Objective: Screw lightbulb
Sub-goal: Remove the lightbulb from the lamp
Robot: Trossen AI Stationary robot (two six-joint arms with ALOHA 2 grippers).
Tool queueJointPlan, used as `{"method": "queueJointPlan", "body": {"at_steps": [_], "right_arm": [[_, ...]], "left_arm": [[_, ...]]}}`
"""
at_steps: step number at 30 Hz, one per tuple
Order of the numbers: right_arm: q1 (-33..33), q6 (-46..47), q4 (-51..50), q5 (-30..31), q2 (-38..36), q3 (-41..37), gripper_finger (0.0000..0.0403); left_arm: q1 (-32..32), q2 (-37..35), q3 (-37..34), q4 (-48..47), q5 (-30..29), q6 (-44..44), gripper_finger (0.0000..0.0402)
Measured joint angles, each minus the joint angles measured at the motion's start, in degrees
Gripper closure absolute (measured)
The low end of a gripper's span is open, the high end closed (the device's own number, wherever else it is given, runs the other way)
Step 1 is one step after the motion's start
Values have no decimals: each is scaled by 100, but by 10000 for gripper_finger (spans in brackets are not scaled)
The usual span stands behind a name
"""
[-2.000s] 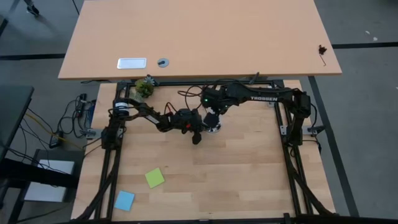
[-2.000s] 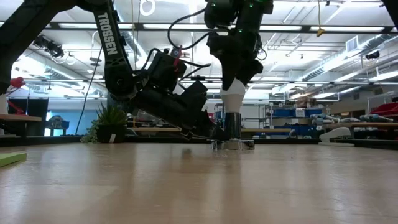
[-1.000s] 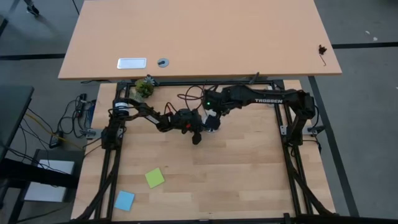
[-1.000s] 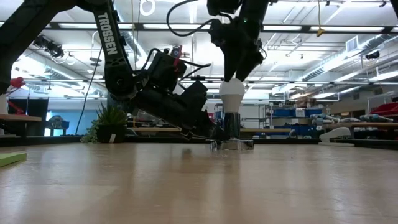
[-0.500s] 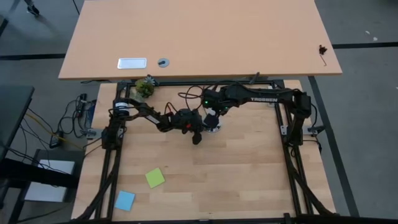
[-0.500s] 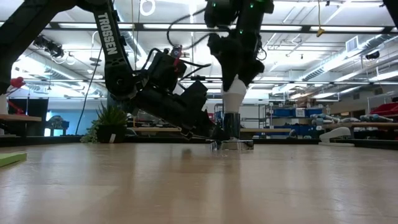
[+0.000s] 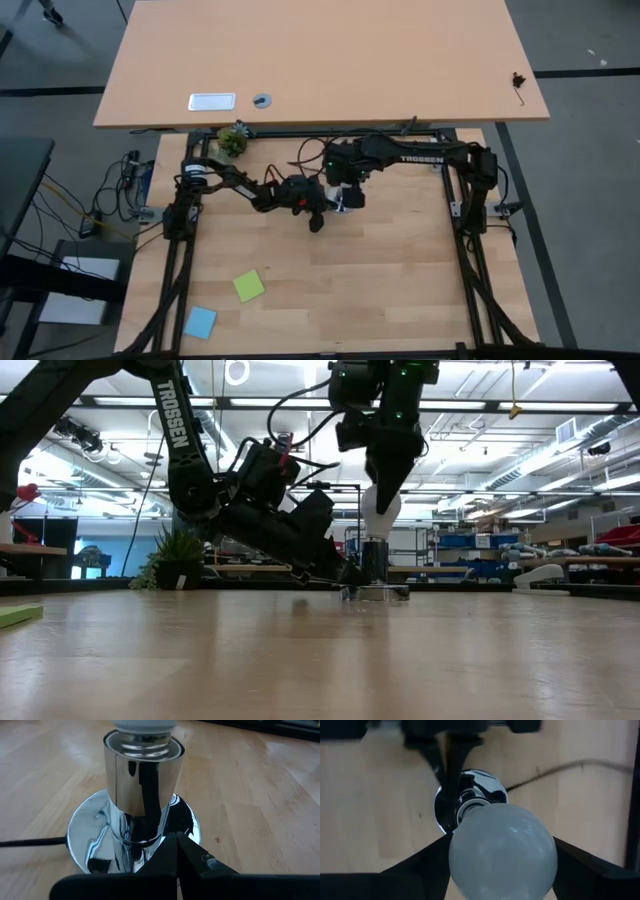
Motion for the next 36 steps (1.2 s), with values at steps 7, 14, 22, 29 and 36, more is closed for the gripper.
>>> {"method": "queueJointPlan", "body": {"at_steps": [7,14,22,29,36], "right_arm": [[0,-1377,-75,110,0,14,101],[158,-1147,-502,670,2,402,78],[242,317,-830,710,2,907,74],[192,1236,-852,514,2,925,79],[168,978,-1220,411,-2,813,114]], "left_arm": [[0,0,0,1,-1,1,401],[2,0,-2,-3,-4,0,401],[2,0,-2,-3,24,1,401],[2,0,-2,-3,40,1,401],[6,0,-2,-5,142,2,401]]}}
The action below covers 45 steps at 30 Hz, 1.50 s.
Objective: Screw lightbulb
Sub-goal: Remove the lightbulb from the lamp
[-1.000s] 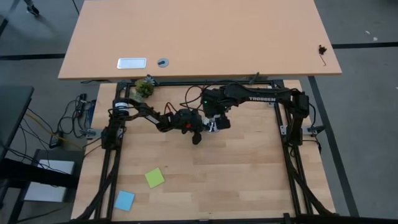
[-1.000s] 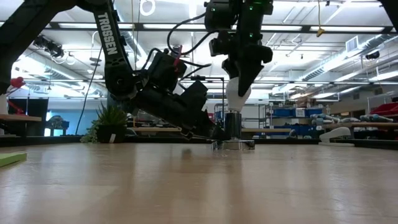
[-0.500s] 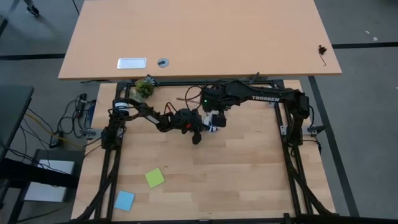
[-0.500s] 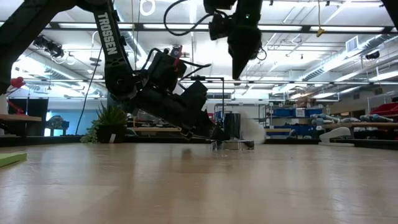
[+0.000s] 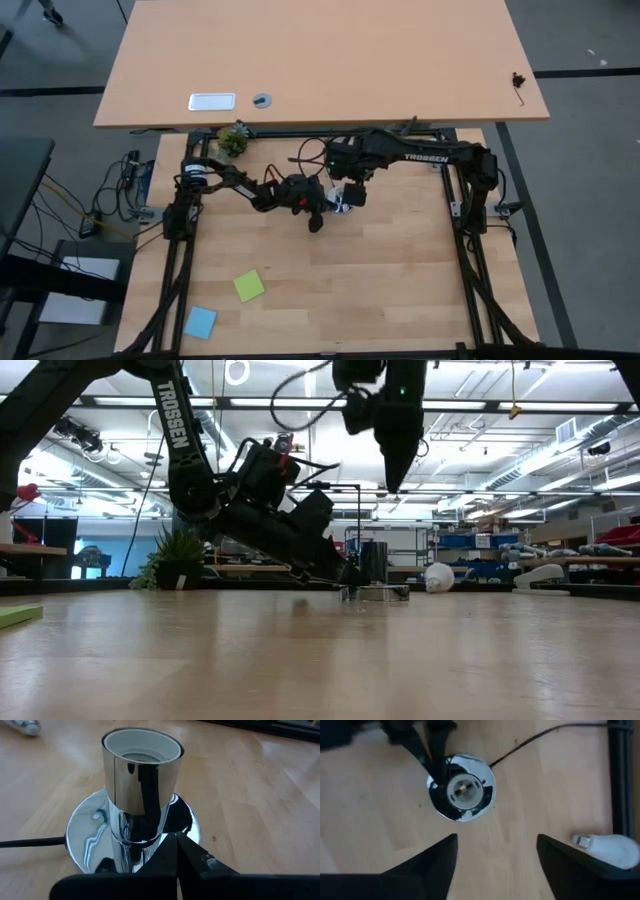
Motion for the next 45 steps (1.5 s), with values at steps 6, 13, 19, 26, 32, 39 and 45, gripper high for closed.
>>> {"method": "queueJointPlan", "body": {"at_steps": [6,13,19,26,32,39,45], "right_arm": [[-152,-436,589,353,-35,-1064,230],[-933,-621,2132,121,-352,-2757,389],[-1688,-152,3475,50,-919,-3515,395],[-2788,51,4660,510,-1054,-3797,393],[-3544,154,4971,713,-1034,-3867,398],[-3921,140,5035,419,-866,-4288,398],[-3630,-3,5089,-4,-864,-4526,398]], "left_arm": [[-4,0,-2,-22,180,0,401],[-6,-91,0,-248,372,21,401],[-8,-542,-13,-1112,306,262,401],[-10,-809,-17,-1431,208,255,401],[-10,-815,-16,-1664,116,245,401],[-2,-820,-15,-1620,-5,240,401],[156,-822,-15,-1672,-270,265,401]]}}
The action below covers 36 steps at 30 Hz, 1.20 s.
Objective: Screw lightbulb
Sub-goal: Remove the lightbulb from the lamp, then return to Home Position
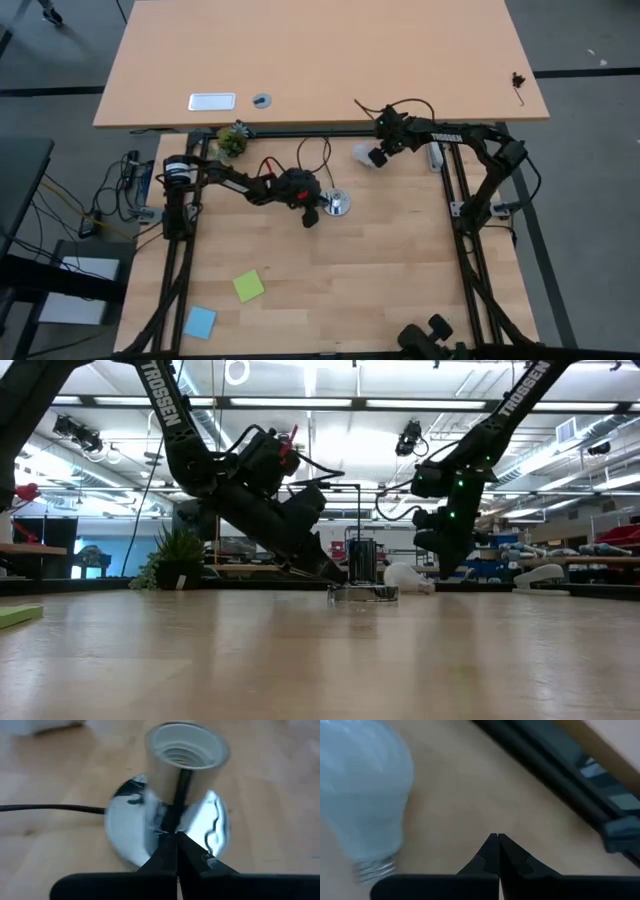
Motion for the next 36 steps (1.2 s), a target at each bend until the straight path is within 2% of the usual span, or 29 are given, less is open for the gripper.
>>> {"method": "queueJointPlan", "body": {"at_steps": [4,10,12,15,17,23,28,36], "right_arm": [[298,-91,98,-66,-58,-10,398],[619,-154,597,-768,-136,-8,398],[662,-153,640,-651,-136,-42,398],[705,-53,743,-143,-135,-220,398],[707,31,849,-87,-133,-361,398],[981,139,1192,-717,-133,-705,398],[1377,159,1347,-852,-170,-794,398],[2053,-57,1581,-855,-974,-794,398]], "left_arm": [[209,-2,2,-19,-27,3,401],[372,-127,11,-346,26,11,401],[365,-267,-27,-496,-15,54,401],[363,-593,-195,-511,-163,144,401],[369,-866,-358,-496,-244,147,401],[367,-1640,-970,-180,-325,36,401],[367,-2236,-1562,291,-326,-70,401],[349,-3235,-2515,900,-261,-138,401]]}}
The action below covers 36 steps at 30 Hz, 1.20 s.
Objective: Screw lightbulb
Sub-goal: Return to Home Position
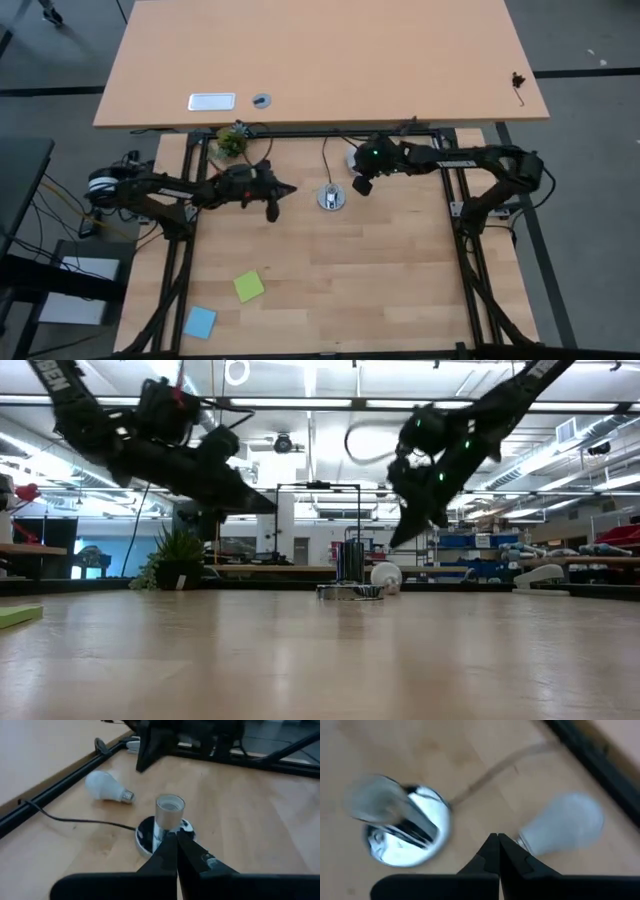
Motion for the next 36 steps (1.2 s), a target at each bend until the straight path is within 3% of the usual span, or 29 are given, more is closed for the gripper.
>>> {"method": "queueJointPlan", "body": {"at_steps": [6,15,23,36], "right_arm": [[373,-243,98,0,-652,2,398],[799,-383,32,4,-1209,-28,398],[1181,-431,950,4,-1802,-965,398],[1760,-181,1212,183,-3431,-2169,398]], "left_arm": [[-77,-469,-380,125,78,-2,401],[-130,-727,-408,77,186,138,401],[-305,-862,-397,55,212,209,401],[-443,-1244,-396,65,545,308,401]]}}
